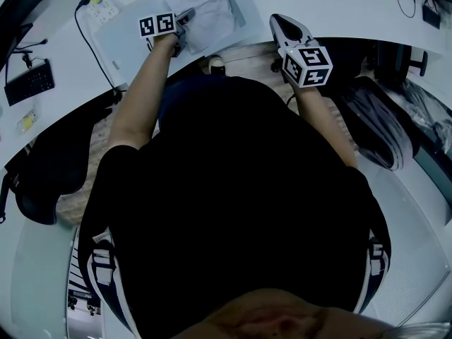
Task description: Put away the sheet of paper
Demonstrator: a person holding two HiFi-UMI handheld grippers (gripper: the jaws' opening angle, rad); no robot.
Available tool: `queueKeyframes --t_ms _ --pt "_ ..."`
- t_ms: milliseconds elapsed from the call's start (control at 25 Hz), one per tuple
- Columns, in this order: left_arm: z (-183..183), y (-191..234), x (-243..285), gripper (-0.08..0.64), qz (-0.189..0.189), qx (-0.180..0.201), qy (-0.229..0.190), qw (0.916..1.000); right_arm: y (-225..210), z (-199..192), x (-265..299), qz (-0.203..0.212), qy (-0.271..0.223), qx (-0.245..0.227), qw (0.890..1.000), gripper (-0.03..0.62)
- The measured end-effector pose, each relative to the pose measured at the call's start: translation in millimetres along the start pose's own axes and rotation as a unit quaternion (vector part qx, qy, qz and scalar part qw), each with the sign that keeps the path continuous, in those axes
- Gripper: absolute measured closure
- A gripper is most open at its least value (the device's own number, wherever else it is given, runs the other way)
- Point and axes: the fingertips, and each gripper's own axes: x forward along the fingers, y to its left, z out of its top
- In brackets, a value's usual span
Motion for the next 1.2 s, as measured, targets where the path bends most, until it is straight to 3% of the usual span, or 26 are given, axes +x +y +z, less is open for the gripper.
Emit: queueKeyframes --t_ms 160,760,1200 --pt "4.1 -4.4 7.7 0.540 -0.012 -0.018 -0.008 0.9997 -3.2 -1.8 -2.8 -0.002 0.003 -0.001 1.000 0.577" --pt "5.1 -22.2 40.6 0.540 -0.024 -0.020 -0.002 0.9995 -15.4 -10.6 -16.8 -0.020 0.001 0.010 1.000 0.577" --pt "5.9 -24.5 55.0 0.540 -0.012 -0.024 -0.008 0.9996 -24.8 -19.4 -29.7 -0.031 0.001 0.017 0.999 0.577"
